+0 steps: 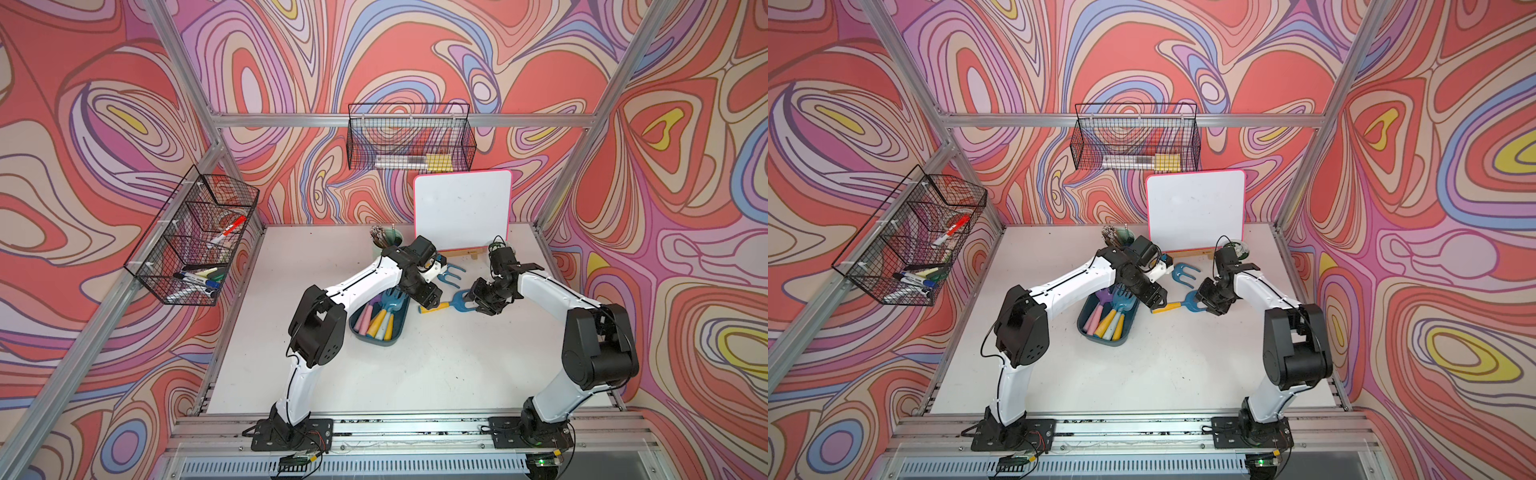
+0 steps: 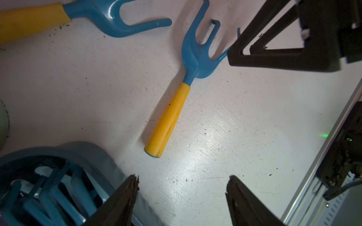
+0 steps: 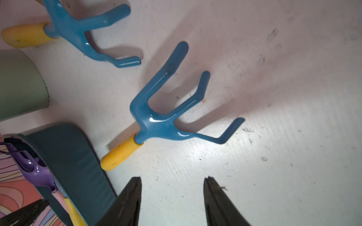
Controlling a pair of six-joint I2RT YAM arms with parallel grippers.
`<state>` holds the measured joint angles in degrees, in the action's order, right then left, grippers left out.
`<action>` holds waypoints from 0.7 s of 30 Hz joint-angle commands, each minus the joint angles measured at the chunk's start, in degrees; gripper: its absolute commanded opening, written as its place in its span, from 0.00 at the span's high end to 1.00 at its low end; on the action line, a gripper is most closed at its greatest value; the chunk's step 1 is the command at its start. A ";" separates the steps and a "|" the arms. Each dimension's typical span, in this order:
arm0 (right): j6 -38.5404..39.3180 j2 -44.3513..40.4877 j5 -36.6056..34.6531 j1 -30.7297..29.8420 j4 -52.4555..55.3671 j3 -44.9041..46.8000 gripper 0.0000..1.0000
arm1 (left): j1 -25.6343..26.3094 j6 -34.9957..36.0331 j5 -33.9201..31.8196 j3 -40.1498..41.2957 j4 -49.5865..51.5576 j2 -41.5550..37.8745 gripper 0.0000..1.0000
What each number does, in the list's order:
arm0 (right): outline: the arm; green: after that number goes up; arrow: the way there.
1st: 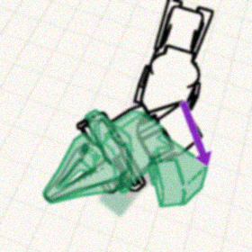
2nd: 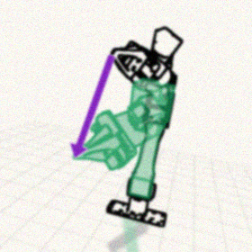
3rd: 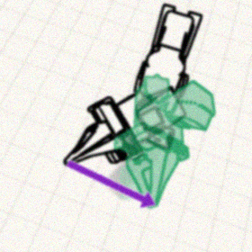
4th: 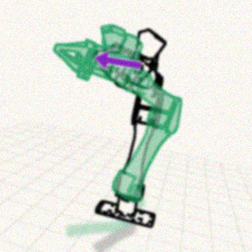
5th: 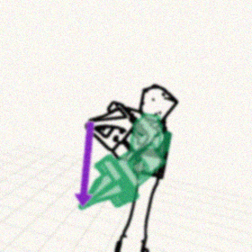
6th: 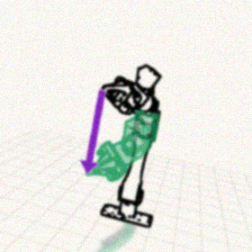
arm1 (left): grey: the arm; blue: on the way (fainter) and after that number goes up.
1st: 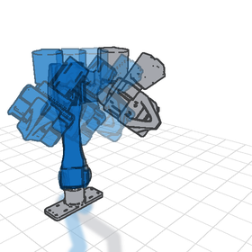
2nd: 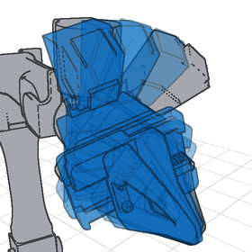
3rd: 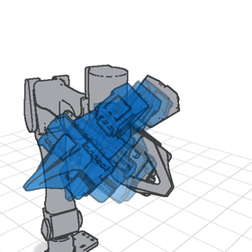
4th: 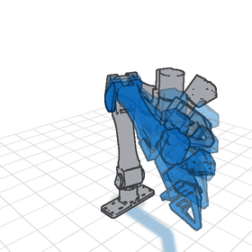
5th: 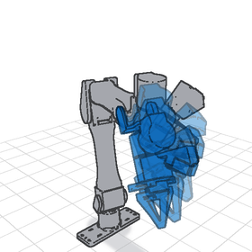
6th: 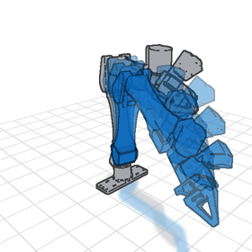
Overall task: Put the rake into the storage box
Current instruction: Move the rake to the center of the board, then pick up the rake at the center of the board.
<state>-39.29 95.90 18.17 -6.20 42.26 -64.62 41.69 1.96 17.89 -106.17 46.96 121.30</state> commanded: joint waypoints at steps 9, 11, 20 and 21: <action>-0.22 -1.33 1.79 0.02 0.67 0.37 0.48 | 1.33 9.92 -3.16 -6.69 1.43 7.21 0.25; -0.47 -1.48 2.43 -0.03 0.29 0.84 0.48 | 1.86 10.32 -3.63 -8.41 1.64 9.24 0.26; -1.57 -3.15 2.09 0.37 0.48 2.07 0.48 | 2.17 10.19 -4.27 -9.49 1.68 13.97 0.30; -1.60 -3.38 2.10 0.46 0.52 2.30 0.48 | 2.17 10.06 -4.18 -9.11 1.47 14.12 0.30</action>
<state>-40.23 94.54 20.45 -6.11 42.39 -63.35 43.64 11.09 14.22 -115.77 47.48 134.82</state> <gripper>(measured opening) 0.523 0.705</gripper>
